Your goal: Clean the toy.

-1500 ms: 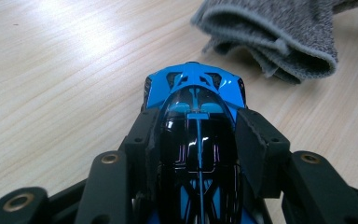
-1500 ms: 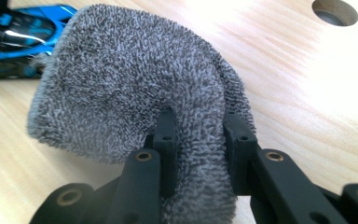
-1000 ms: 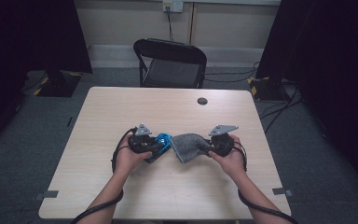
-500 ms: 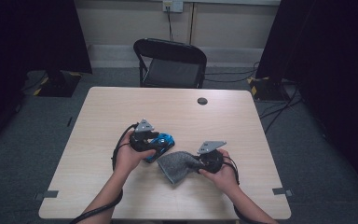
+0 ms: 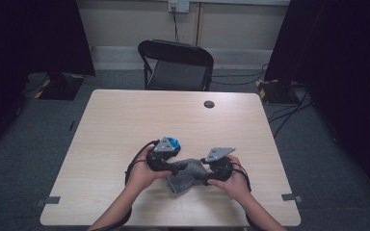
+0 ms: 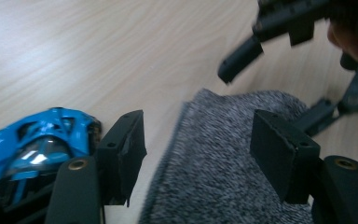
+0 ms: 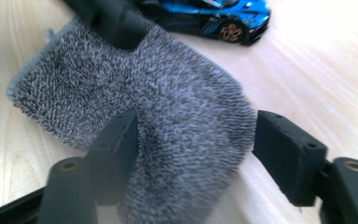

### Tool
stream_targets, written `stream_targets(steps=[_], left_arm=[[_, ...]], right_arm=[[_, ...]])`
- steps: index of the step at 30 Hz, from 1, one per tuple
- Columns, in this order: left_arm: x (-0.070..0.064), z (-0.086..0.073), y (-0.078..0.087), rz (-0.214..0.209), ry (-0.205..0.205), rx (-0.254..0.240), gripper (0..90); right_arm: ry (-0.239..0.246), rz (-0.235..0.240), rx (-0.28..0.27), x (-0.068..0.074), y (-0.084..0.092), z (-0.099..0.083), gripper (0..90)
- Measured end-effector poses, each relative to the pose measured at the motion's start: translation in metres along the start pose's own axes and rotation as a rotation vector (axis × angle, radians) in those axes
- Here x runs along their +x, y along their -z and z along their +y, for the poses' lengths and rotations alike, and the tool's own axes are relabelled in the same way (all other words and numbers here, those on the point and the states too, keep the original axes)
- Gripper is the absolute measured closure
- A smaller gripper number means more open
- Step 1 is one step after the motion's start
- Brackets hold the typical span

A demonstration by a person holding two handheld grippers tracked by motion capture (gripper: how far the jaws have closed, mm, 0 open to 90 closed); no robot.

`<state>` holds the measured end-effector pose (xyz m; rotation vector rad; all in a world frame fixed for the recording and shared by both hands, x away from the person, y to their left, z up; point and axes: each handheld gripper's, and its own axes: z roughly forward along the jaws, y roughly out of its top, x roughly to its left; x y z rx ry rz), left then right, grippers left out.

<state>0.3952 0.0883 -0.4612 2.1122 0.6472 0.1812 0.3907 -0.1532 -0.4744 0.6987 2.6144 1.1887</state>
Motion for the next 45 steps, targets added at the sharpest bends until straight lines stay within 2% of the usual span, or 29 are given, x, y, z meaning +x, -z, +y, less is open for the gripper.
stream_targets(steps=[1,3,4,6,7,8,9,10,11,13,16,20,22,23,26,27,28,30,31,32,36,37,38,39,40,41,42,44,45], left_arm=[[-0.006,-0.004,-0.004,-0.027,-0.025,0.002,36.9],[-0.009,-0.005,-0.006,-0.035,-0.043,0.007,35.7],[-0.013,-0.009,-0.011,-0.033,-0.081,0.042,34.9],[-0.014,-0.011,-0.014,-0.029,-0.093,0.062,34.4],[-0.015,-0.016,-0.017,-0.041,-0.092,0.085,34.0],[-0.015,-0.016,-0.017,-0.041,-0.092,0.085,33.8],[-0.016,-0.02,-0.02,-0.045,-0.108,0.112,33.8],[-0.016,-0.02,-0.02,-0.045,-0.108,0.112,33.7],[-0.017,-0.024,-0.023,-0.044,-0.135,0.124,33.7],[-0.019,-0.026,-0.023,-0.038,-0.153,0.123,34.7],[-0.02,-0.026,-0.023,-0.034,-0.154,0.126,40.0],[-0.021,-0.028,-0.021,-0.055,-0.164,0.118,54.0],[-0.021,-0.028,-0.02,-0.055,-0.153,0.119,62.8],[-0.022,-0.028,-0.019,-0.052,-0.116,0.117,66.1],[-0.02,-0.028,-0.014,-0.06,-0.055,0.117,69.9],[-0.02,-0.028,-0.014,-0.06,-0.055,0.117,70.5],[-0.018,-0.028,-0.005,-0.053,0.0,0.121,70.9],[-0.018,-0.028,0.001,-0.05,0.01,0.129,71.1],[-0.017,-0.031,0.013,-0.044,0.049,0.123,71.1],[-0.017,-0.031,0.013,-0.044,0.049,0.123,71.1],[-0.015,-0.04,0.031,-0.016,0.088,0.123,71.0],[-0.014,-0.045,0.04,-0.002,0.103,0.11,71.0],[-0.014,-0.045,0.04,-0.002,0.103,0.11,71.0],[-0.012,-0.049,0.05,0.015,0.115,0.105,71.0],[-0.012,-0.049,0.05,0.015,0.115,0.105,71.0],[-0.011,-0.052,0.056,0.026,0.128,0.096,71.0],[-0.009,-0.057,0.064,0.041,0.139,0.09,71.0],[-0.007,-0.059,0.067,0.052,0.143,0.087,71.0],[-0.006,-0.062,0.071,0.059,0.148,0.087,70.9]], right_arm=[[-0.009,0.001,-0.011,-0.004,0.006,0.0,26.5],[-0.015,-0.021,-0.017,-0.01,0.012,0.0,24.1],[-0.023,-0.032,-0.017,-0.013,0.015,0.0,23.2],[-0.034,-0.039,-0.023,-0.016,0.017,0.001,22.6],[-0.06,-0.049,-0.029,-0.021,0.02,0.003,19.9],[-0.07,-0.052,-0.037,-0.023,0.02,0.004,19.4],[-0.076,-0.054,-0.043,-0.024,0.02,0.006,18.9],[-0.076,-0.054,-0.043,-0.024,0.02,0.006,18.9],[-0.08,-0.063,-0.051,-0.025,0.017,0.011,18.1],[-0.085,-0.063,-0.053,-0.027,0.013,0.016,16.5],[-0.095,-0.052,-0.065,-0.028,0.008,0.021,16.2],[-0.107,-0.044,-0.064,-0.032,-0.006,0.034,16.0],[-0.107,-0.04,-0.062,-0.033,-0.009,0.036,16.0],[-0.104,-0.036,-0.055,-0.034,-0.016,0.041,16.2],[-0.098,-0.026,-0.045,-0.033,-0.026,0.049,16.4],[-0.094,-0.017,-0.043,-0.033,-0.03,0.052,16.4],[-0.092,-0.012,-0.045,-0.032,-0.034,0.055,16.4],[-0.09,-0.002,-0.047,-0.031,-0.038,0.057,16.4],[-0.086,0.014,-0.049,-0.029,-0.047,0.061,16.4],[-0.086,0.014,-0.049,-0.029,-0.047,0.061,16.4],[-0.059,0.046,-0.04,-0.022,-0.064,0.07,16.8],[-0.041,0.064,-0.043,-0.019,-0.071,0.075,16.9],[-0.036,0.071,-0.045,-0.018,-0.074,0.078,16.9],[-0.031,0.075,-0.043,-0.016,-0.078,0.08,16.9],[-0.028,0.084,-0.038,-0.016,-0.082,0.083,16.9],[-0.028,0.084,-0.038,-0.016,-0.082,0.083,16.9],[-0.019,0.093,-0.039,-0.013,-0.09,0.089,16.9],[-0.016,0.098,-0.04,-0.013,-0.092,0.091,16.8],[-0.004,0.118,-0.037,-0.01,-0.098,0.096,15.8]])
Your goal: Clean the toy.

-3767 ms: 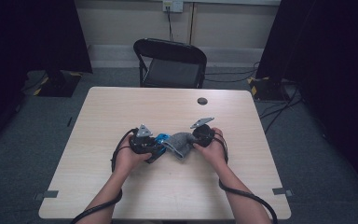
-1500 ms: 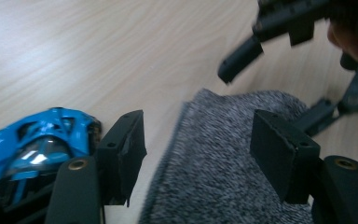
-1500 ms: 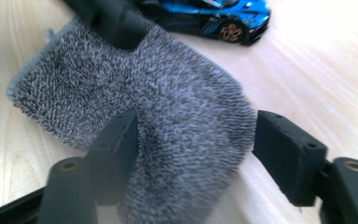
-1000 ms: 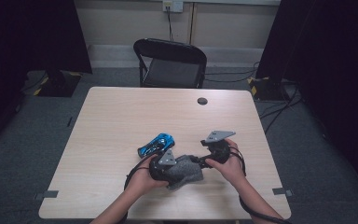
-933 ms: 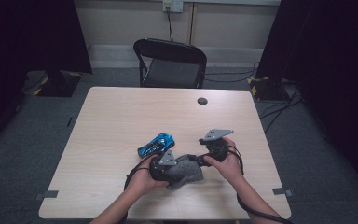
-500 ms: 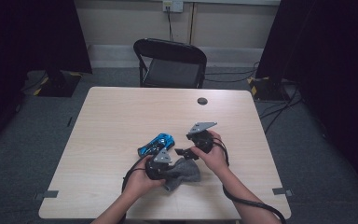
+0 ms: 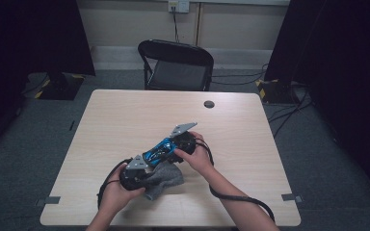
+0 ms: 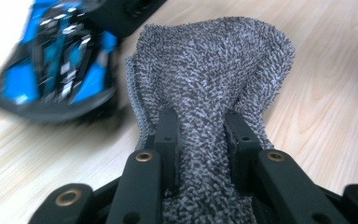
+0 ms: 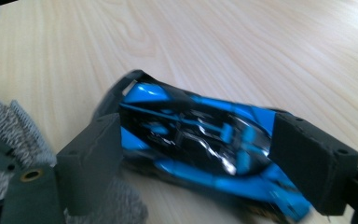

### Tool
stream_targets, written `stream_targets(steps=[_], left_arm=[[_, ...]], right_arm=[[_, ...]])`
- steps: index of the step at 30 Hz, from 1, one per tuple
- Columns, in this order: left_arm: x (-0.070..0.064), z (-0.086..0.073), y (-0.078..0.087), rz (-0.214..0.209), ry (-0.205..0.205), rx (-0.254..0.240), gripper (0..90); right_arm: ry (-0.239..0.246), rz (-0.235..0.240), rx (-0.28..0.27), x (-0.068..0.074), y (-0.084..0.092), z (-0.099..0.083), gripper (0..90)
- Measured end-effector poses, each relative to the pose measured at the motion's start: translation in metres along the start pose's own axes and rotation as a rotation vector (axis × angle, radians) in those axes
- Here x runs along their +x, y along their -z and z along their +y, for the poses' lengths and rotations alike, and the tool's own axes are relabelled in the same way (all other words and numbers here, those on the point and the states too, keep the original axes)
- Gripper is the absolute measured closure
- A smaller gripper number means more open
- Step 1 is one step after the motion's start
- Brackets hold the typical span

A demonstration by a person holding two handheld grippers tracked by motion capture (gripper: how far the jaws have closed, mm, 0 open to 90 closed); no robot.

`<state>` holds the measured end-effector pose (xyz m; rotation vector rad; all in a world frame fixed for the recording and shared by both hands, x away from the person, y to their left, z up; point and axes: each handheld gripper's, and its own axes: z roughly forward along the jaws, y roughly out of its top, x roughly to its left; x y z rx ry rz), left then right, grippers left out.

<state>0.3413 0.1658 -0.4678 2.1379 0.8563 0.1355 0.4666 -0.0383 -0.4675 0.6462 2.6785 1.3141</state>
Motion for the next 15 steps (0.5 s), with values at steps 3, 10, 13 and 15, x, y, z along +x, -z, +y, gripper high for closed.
stream_targets(steps=[3,10,13,15], left_arm=[[0.003,-0.007,0.01,0.019,0.025,-0.009,70.9],[0.008,-0.019,0.028,0.035,0.042,-0.01,70.9],[0.011,-0.02,0.036,0.042,0.041,-0.019,70.8],[0.013,-0.021,0.038,0.045,0.044,-0.024,70.8]], right_arm=[[0.016,0.013,0.005,0.002,-0.007,0.003,15.6],[0.046,-0.011,0.058,0.004,-0.024,0.005,14.9],[0.052,-0.026,0.072,0.004,-0.027,0.008,14.5],[0.073,-0.042,0.092,0.004,-0.027,0.008,14.3]])
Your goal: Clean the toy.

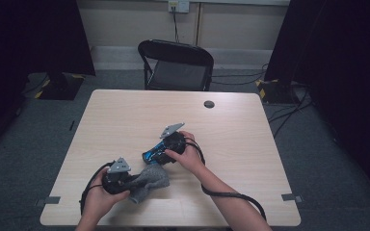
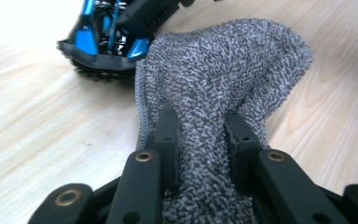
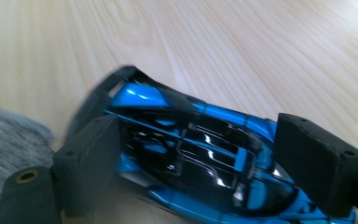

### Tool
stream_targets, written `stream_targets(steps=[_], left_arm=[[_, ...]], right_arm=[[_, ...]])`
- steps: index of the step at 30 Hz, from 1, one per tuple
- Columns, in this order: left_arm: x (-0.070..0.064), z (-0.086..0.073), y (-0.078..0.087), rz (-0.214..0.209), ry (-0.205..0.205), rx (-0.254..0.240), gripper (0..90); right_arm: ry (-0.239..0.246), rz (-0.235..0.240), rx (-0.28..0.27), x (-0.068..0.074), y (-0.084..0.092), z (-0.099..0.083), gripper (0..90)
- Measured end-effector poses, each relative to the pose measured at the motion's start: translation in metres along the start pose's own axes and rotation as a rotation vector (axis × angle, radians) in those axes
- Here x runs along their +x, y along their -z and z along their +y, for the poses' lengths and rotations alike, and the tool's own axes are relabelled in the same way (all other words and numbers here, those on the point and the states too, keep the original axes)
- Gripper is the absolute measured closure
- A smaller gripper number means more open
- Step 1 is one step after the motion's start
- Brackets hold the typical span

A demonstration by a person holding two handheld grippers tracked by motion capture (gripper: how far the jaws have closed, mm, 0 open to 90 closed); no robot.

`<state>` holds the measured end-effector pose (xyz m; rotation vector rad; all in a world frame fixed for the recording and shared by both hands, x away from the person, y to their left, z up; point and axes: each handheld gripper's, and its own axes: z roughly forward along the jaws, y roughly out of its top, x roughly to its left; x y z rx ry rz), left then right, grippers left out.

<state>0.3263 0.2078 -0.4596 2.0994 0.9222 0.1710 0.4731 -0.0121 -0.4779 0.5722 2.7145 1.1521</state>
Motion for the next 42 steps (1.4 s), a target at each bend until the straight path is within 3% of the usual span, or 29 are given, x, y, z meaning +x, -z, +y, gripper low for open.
stream_targets(steps=[2,5,12,13,14,15,17,18,19,20,21,22,23,24,25,28,32,42], left_arm=[[0.005,-0.001,0.007,0.007,0.023,-0.022,70.8],[0.011,-0.002,0.013,0.027,0.036,-0.028,70.7],[0.029,-0.006,0.032,0.1,0.084,-0.073,70.7],[0.036,-0.01,0.038,0.155,0.122,-0.089,70.6],[0.036,-0.01,0.038,0.155,0.122,-0.089,70.6],[0.044,-0.013,0.041,0.225,0.174,-0.093,70.6],[0.052,-0.016,0.04,0.3,0.219,-0.066,70.6],[0.052,-0.016,0.04,0.3,0.219,-0.066,70.6],[0.06,-0.018,0.033,0.351,0.245,-0.041,70.5],[0.06,-0.018,0.033,0.351,0.245,-0.041,70.5],[0.067,-0.016,0.023,0.394,0.268,-0.01,70.2],[0.067,-0.016,0.023,0.394,0.268,-0.01,70.1],[0.071,-0.013,0.012,0.412,0.263,-0.002,70.1],[0.071,-0.013,0.012,0.412,0.263,-0.002,70.0],[0.072,-0.01,0.0,0.382,0.263,0.01,69.8],[0.065,-0.003,-0.016,0.379,0.186,0.052,69.5],[0.056,0.005,-0.022,0.341,0.148,0.095,70.5],[0.041,0.005,-0.024,0.242,0.124,0.103,71.6]], right_arm=[[-0.002,-0.009,0.016,-0.003,-0.004,-0.001,7.1],[-0.022,0.008,-0.021,-0.007,-0.008,-0.006,1.6],[-0.035,0.023,-0.106,-0.011,-0.008,-0.017,1.4],[-0.039,0.02,-0.136,-0.012,-0.008,-0.021,1.4],[-0.041,0.02,-0.152,-0.012,-0.008,-0.023,1.3],[-0.041,0.017,-0.162,-0.011,-0.008,-0.024,1.3],[-0.043,0.013,-0.174,-0.01,-0.009,-0.025,1.3],[-0.043,0.013,-0.174,-0.01,-0.009,-0.025,1.3],[-0.04,0.012,-0.169,-0.008,-0.009,-0.024,1.3],[-0.04,0.012,-0.169,-0.008,-0.009,-0.024,1.3],[-0.042,0.012,-0.155,-0.007,-0.009,-0.023,1.3],[-0.042,0.012,-0.155,-0.007,-0.009,-0.023,1.3],[-0.04,0.013,-0.149,-0.007,-0.009,-0.022,1.3],[-0.04,0.013,-0.149,-0.007,-0.009,-0.022,1.3],[-0.041,0.011,-0.149,-0.007,-0.009,-0.022,1.3],[-0.042,0.007,-0.152,-0.007,-0.009,-0.022,1.3],[-0.043,0.005,-0.141,-0.006,-0.009,-0.021,1.1],[-0.041,0.008,-0.108,-0.006,-0.009,-0.017,1.1]])
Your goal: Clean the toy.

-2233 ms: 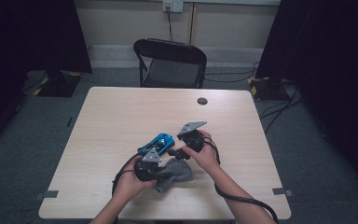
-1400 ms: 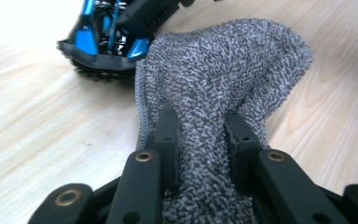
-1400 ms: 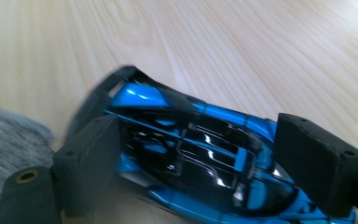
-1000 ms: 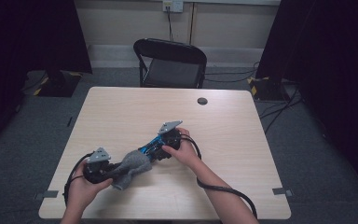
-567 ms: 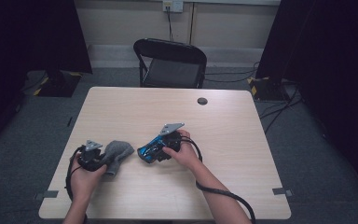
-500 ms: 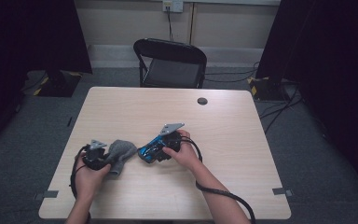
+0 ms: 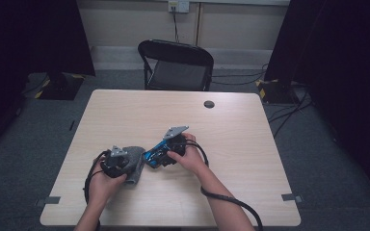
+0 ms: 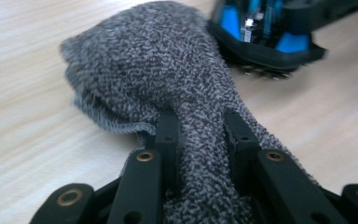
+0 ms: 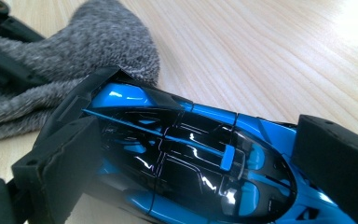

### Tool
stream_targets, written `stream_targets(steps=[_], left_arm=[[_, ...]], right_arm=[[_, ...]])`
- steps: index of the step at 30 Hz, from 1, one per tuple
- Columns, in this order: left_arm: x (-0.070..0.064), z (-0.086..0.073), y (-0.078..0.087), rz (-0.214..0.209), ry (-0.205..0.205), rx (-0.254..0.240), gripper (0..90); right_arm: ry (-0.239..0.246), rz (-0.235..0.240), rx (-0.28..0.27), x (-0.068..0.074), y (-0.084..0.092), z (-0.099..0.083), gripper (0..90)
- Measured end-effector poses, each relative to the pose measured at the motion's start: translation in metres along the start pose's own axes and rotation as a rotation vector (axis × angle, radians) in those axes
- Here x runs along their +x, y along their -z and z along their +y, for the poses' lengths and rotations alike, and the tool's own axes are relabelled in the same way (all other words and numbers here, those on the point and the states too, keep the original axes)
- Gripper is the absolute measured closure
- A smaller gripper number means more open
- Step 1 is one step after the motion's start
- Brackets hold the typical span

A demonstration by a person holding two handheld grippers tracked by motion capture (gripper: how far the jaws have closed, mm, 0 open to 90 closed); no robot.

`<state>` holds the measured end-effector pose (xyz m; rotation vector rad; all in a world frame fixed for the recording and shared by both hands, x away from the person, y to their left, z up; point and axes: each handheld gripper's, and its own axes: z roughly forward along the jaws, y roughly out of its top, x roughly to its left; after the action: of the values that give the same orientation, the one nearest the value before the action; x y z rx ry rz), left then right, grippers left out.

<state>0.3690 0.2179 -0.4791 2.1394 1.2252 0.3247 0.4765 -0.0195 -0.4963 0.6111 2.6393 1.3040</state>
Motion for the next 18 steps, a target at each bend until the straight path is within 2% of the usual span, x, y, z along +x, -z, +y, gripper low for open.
stream_targets(steps=[1,2,3,4,5,11,18], left_arm=[[-0.002,-0.001,0.001,-0.02,0.003,0.0,71.6],[-0.002,-0.001,0.001,-0.02,0.003,0.0,71.7],[-0.005,-0.002,0.002,-0.045,0.01,-0.001,71.7],[-0.005,-0.002,0.002,-0.045,0.01,-0.001,71.8],[-0.008,-0.003,0.002,-0.067,0.007,0.001,71.8],[-0.02,-0.003,0.001,-0.095,-0.015,0.007,72.0],[-0.028,-0.003,0.002,-0.124,-0.012,0.013,72.2]], right_arm=[[0.0,0.0,0.003,0.0,0.0,0.0,1.1],[0.0,0.0,0.001,0.0,0.0,0.0,1.1],[0.0,0.0,-0.002,0.0,0.0,0.0,1.1],[0.0,0.0,-0.002,0.0,0.0,0.0,1.1],[0.0,-0.002,-0.003,0.0,0.0,0.0,1.1],[0.0,-0.003,0.0,0.0,0.0,0.0,1.1],[-0.001,-0.003,-0.003,0.0,0.0,0.0,1.1]])
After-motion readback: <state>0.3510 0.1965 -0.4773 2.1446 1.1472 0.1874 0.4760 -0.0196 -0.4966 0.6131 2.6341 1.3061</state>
